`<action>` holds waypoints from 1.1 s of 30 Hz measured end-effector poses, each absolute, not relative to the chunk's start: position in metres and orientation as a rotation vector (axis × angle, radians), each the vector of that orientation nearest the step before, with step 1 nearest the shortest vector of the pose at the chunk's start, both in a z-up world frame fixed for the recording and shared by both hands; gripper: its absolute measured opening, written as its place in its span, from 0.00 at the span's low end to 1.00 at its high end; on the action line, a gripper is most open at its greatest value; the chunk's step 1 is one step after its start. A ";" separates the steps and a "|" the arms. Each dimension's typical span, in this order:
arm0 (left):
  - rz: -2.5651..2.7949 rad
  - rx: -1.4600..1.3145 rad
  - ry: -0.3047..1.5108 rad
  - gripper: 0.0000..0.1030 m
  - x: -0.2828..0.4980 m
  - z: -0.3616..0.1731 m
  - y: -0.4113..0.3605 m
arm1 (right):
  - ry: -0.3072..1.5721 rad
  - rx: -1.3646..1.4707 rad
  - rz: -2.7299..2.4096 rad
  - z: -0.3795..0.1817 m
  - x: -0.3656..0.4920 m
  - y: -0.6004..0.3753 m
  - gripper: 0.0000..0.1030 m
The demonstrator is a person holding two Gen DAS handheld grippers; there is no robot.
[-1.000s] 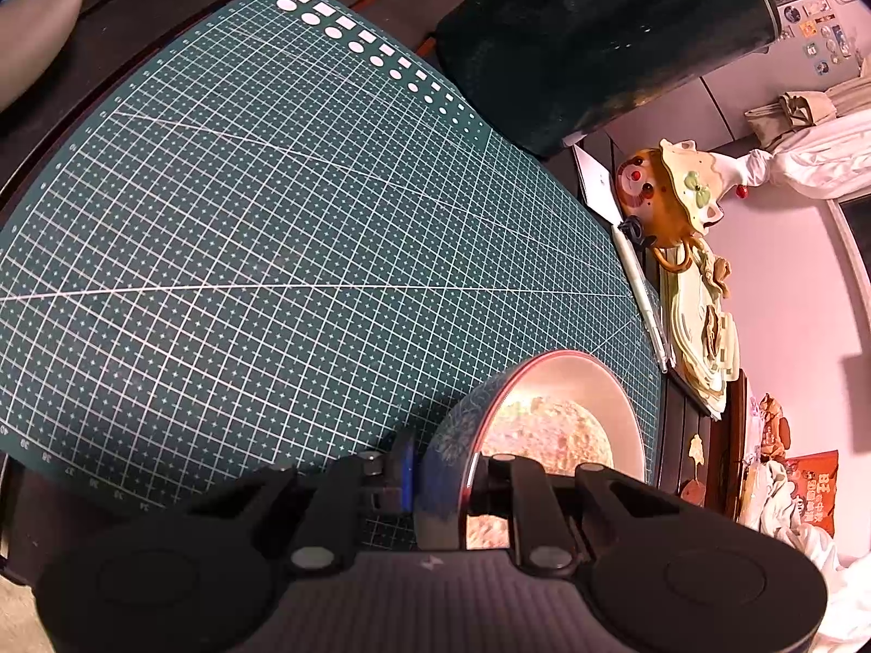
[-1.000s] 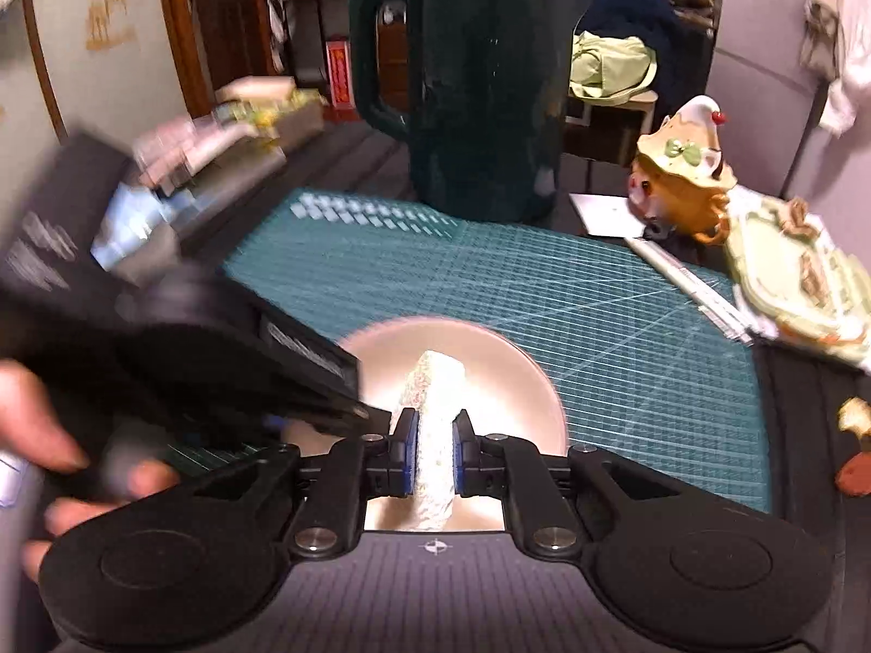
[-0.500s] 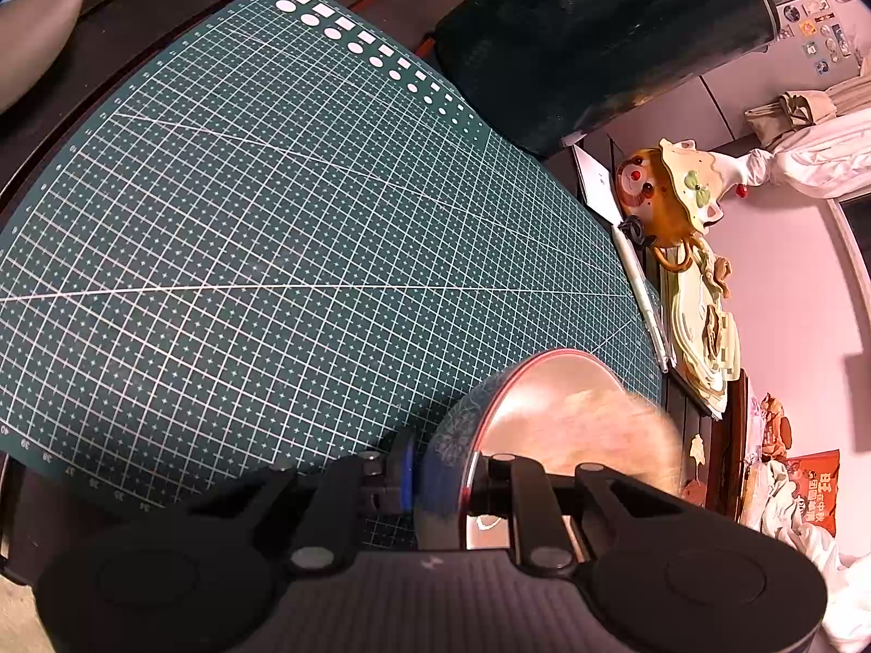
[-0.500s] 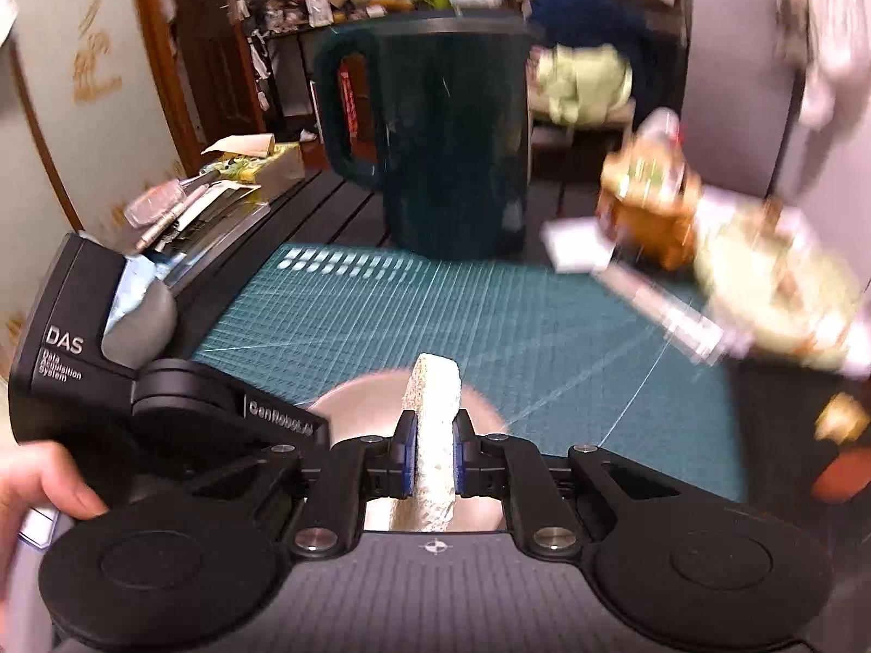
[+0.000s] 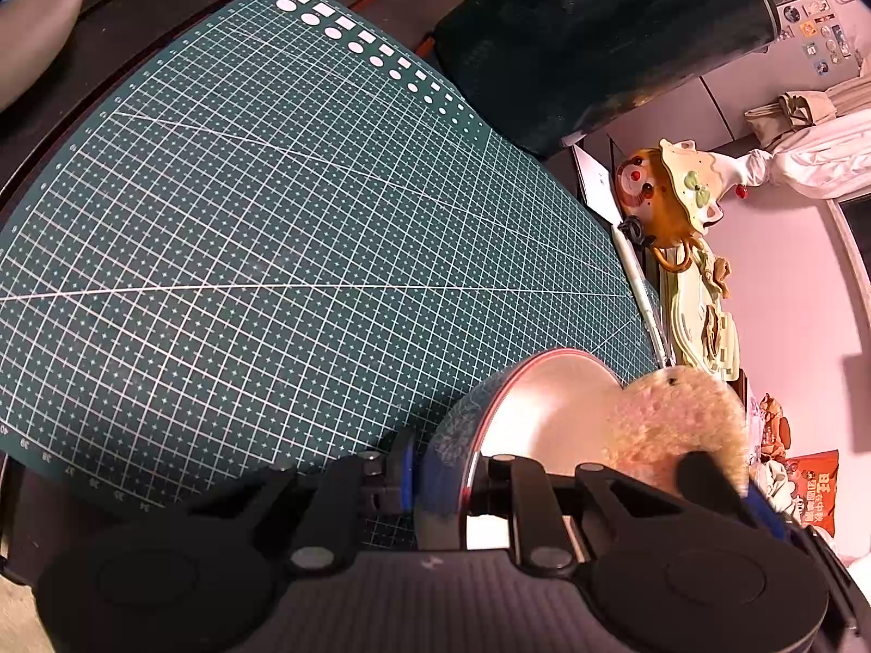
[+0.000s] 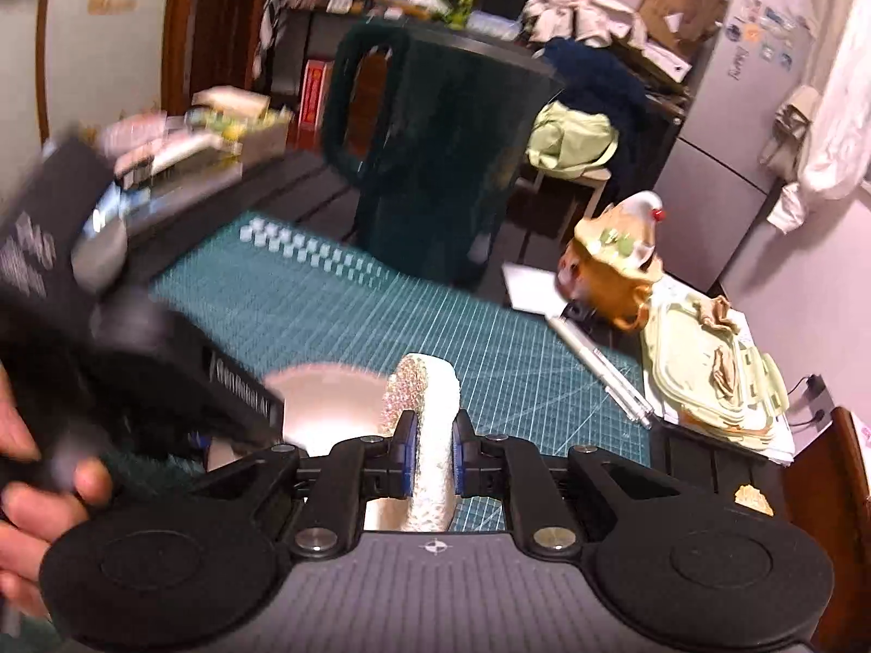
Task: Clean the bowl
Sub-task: 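Rub the sponge across the bowl bottom with the right gripper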
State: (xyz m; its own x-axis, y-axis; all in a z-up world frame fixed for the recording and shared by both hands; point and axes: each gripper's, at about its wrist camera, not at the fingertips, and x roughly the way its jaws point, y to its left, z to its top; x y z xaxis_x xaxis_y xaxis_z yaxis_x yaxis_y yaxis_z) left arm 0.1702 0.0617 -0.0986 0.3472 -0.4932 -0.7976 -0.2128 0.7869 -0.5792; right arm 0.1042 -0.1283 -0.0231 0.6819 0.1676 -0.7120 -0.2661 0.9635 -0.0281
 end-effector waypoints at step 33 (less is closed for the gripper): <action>-0.273 -0.592 1.208 0.16 0.171 -0.095 0.054 | 0.826 -0.141 0.223 -0.060 0.113 -0.129 0.11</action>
State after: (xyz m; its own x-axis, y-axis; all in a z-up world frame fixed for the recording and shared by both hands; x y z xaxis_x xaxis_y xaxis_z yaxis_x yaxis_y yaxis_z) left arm 0.1709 0.0539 -0.0947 0.3465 -0.5000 -0.7937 -0.1096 0.8188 -0.5636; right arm 0.1129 -0.1288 -0.0603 0.6563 0.1414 -0.7412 -0.2510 0.9672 -0.0377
